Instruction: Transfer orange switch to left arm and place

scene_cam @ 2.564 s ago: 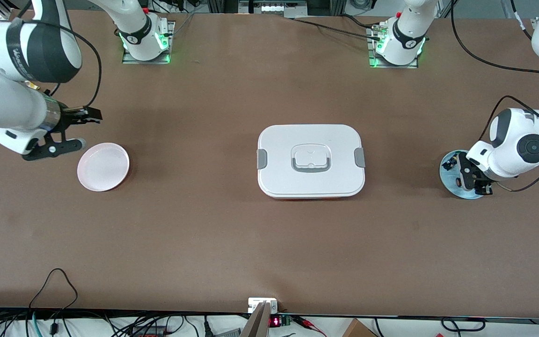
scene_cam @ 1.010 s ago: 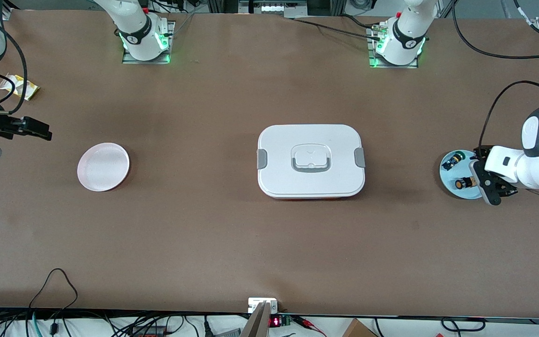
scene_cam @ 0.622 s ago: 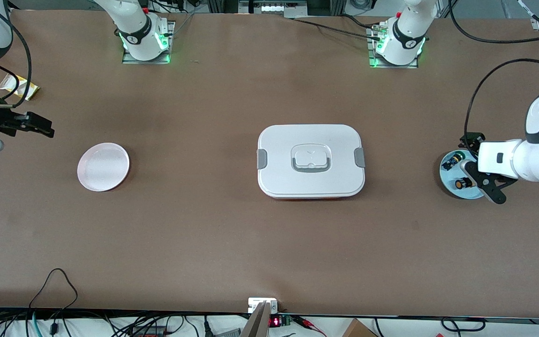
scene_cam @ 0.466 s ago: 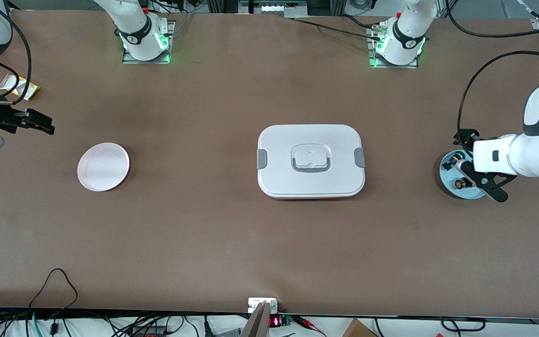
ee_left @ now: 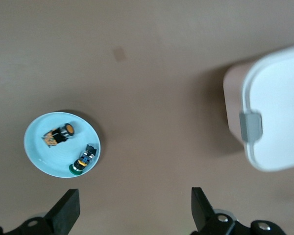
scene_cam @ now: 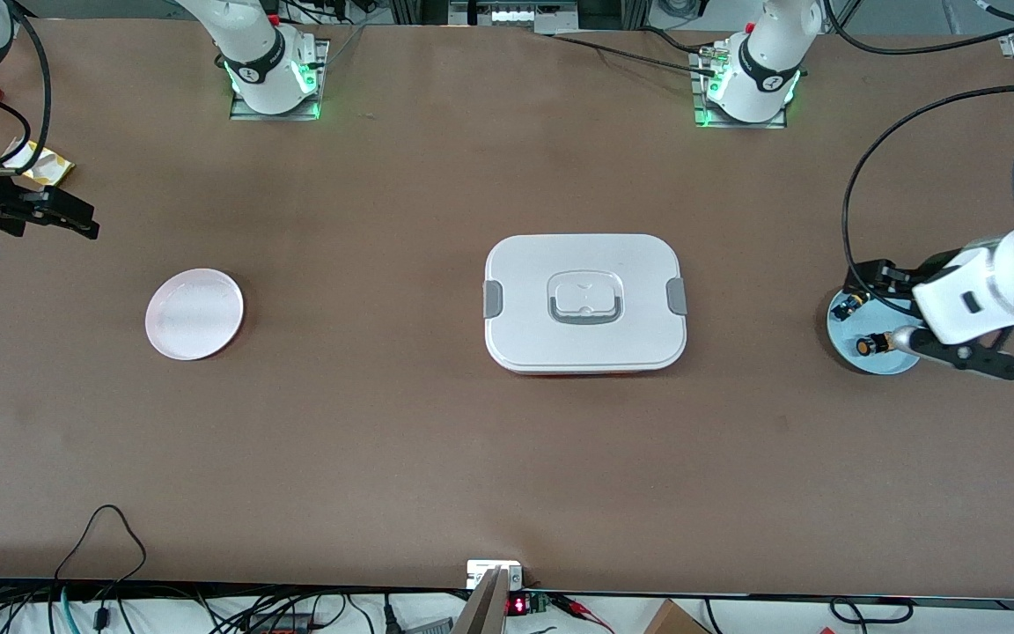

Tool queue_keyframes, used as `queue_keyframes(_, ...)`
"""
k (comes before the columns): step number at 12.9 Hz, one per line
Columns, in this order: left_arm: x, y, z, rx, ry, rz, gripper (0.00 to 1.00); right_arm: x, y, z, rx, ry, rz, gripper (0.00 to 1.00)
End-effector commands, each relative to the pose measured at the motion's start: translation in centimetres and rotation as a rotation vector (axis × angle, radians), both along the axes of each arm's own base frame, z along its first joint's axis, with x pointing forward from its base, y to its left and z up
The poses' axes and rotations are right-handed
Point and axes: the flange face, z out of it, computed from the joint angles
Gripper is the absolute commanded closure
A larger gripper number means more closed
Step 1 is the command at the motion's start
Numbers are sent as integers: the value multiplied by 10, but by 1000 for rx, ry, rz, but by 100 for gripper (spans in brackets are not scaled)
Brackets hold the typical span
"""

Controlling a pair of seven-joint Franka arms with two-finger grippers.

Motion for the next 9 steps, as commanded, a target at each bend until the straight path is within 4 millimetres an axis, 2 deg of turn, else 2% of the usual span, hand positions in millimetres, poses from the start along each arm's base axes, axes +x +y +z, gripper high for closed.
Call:
queue_keyframes(1, -23, -6, 24, 31, -100, 100, 0, 0, -3, 10, 5, -7, -14, 0)
queue_keyframes(3, -63, -1, 22, 47, -102, 153, 0, 1, -2, 14, 6, -14, -12, 0)
queue_keyframes(5, -91, -15, 28, 49, -154, 133, 0, 1, -4, 15, 9, -18, -19, 0)
queue_keyframes(7, -99, -21, 27, 48, -172, 126, 0, 1, -1, 14, 9, -15, -11, 0)
queue_keyframes(9, -95, -20, 26, 61, -173, 117, 0, 1, 1, 14, 8, -10, -5, 0)
